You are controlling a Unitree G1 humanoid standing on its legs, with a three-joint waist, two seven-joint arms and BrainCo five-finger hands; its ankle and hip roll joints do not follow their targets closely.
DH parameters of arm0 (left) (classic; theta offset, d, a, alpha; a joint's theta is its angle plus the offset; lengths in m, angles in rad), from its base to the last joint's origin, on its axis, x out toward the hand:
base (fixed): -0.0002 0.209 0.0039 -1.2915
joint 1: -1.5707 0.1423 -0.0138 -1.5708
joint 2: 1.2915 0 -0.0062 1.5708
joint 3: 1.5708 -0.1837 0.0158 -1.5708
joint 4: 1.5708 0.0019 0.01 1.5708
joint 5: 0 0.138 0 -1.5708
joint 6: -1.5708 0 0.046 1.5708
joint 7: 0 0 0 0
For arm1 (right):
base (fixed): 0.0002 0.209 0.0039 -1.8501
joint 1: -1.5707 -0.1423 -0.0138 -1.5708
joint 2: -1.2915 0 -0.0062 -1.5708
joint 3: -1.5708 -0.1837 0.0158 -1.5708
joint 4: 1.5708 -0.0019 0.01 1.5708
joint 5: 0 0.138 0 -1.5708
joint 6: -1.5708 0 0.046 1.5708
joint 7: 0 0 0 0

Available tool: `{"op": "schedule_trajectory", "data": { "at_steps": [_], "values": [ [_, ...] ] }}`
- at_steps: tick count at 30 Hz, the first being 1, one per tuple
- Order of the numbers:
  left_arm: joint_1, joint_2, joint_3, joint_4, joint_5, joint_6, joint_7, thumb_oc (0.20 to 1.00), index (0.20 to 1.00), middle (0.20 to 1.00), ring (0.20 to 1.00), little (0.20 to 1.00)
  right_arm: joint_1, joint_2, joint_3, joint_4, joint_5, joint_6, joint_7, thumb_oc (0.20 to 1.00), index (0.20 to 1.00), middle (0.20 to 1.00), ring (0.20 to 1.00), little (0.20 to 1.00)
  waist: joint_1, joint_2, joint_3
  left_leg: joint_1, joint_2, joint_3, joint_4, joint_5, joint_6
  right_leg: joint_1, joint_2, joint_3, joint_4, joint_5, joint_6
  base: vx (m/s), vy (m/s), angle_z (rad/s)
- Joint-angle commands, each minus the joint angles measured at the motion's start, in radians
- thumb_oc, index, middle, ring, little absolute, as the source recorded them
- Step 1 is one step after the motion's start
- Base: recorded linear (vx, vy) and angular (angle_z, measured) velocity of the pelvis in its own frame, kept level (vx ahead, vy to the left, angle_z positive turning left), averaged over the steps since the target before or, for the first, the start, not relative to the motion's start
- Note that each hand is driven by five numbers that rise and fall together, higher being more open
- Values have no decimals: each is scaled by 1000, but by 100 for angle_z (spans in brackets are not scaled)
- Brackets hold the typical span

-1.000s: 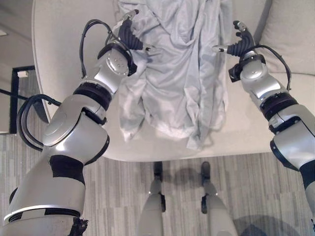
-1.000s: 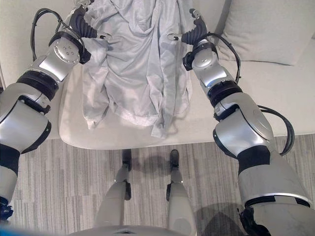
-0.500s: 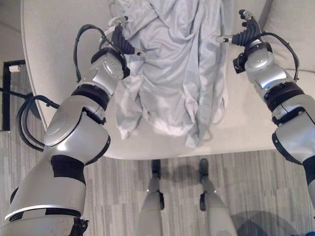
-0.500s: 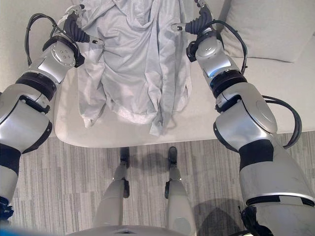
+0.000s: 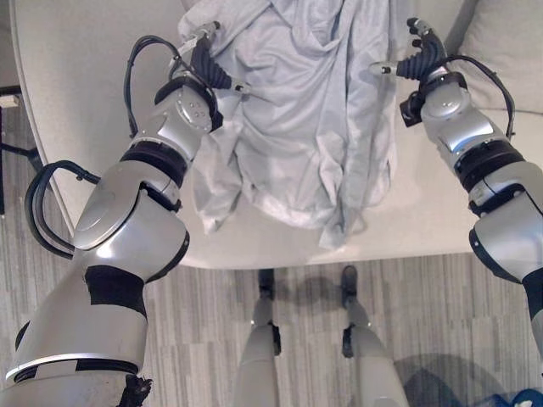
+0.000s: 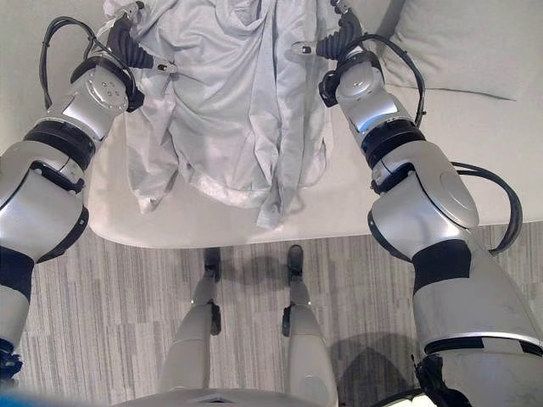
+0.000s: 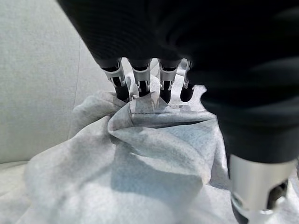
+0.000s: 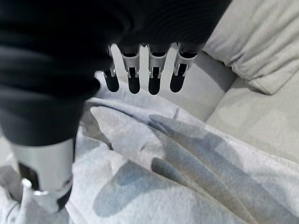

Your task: Hang the clothes on the sofa on the clothes rack.

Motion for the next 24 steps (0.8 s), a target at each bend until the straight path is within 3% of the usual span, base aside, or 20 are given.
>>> {"op": "schedule_trajectory", "data": {
  "at_steps": [1, 13, 24],
  "values": [
    [-141, 29, -60, 91, 28, -26, 17, 1000, 1000, 1000, 1000, 1000, -124, -28, 2, 113, 63, -30, 1, 1000, 1000, 1000, 1000, 1000, 22, -26, -19, 103, -97, -23, -55, -54, 0, -58, 85, 41, -60, 47, 20, 19, -36, 0],
    [-133, 33, -64, 88, 56, -26, 25, 1000, 1000, 1000, 1000, 1000, -131, -59, 4, 143, 84, -21, 21, 1000, 1000, 1000, 1000, 1000, 45, -32, -8, 100, -103, -40, -55, -53, -2, -53, 87, 32, -60, 39, 10, 17, -28, 1],
    [-152, 29, -80, 100, 62, -24, 19, 1000, 1000, 1000, 1000, 1000, -143, -62, 0, 141, 106, -25, 19, 1000, 1000, 1000, 1000, 1000, 38, -37, -5, 95, -101, -39, -55, -53, -5, -57, 90, 29, -60, 40, 8, 3, -3, 0]
  ]
}}
